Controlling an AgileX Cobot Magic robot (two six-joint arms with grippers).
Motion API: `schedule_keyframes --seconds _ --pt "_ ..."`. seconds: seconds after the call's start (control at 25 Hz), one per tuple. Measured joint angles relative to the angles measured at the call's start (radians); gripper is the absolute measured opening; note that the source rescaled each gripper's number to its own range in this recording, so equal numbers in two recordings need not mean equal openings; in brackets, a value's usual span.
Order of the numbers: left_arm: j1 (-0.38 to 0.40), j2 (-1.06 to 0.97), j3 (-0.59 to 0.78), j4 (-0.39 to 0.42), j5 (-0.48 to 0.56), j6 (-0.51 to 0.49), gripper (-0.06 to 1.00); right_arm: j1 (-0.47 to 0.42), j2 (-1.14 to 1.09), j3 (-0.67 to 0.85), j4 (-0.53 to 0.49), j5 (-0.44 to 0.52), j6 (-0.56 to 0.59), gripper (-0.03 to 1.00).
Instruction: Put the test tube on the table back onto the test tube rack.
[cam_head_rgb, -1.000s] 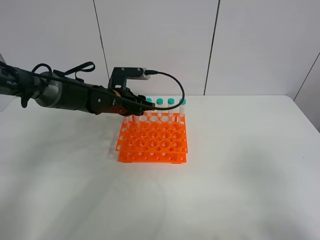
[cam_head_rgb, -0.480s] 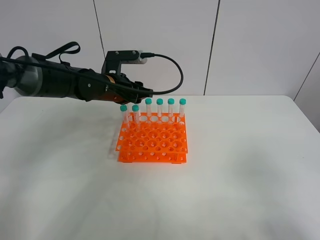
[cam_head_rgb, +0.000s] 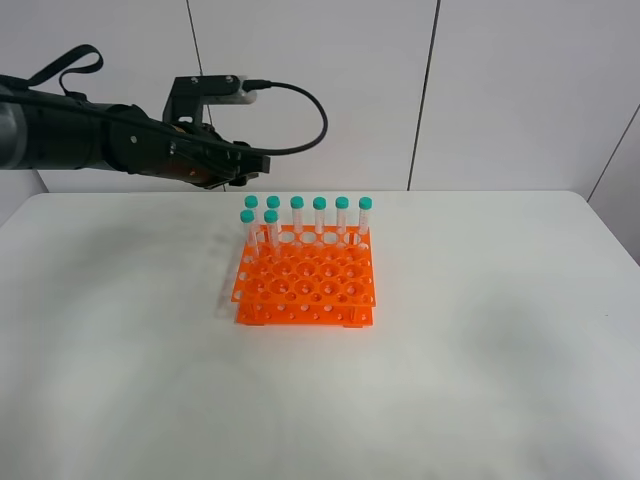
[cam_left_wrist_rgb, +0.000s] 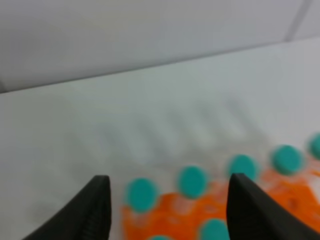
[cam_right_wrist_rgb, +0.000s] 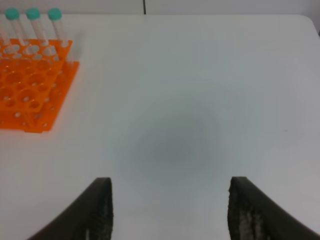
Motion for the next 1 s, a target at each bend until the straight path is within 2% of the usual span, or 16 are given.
schedule_keyframes --seconds 0.28,0.56,0.64,1.0 --pt "0.119 -0.011 0.000 0.001 0.125 0.000 0.43 0.000 0.000 0.000 0.000 0.000 0.000 0.46" --pt "0.233 -0.011 0.000 0.113 0.267 0.000 0.43 0.000 0.000 0.000 0.000 0.000 0.000 0.46" --pt "0.250 -0.014 0.002 0.125 0.312 0.000 0.43 0.000 0.000 0.000 0.000 0.000 0.000 0.46" --pt "0.263 -0.073 0.088 0.126 0.321 0.000 0.46 0.000 0.000 0.000 0.000 0.000 0.000 0.46"
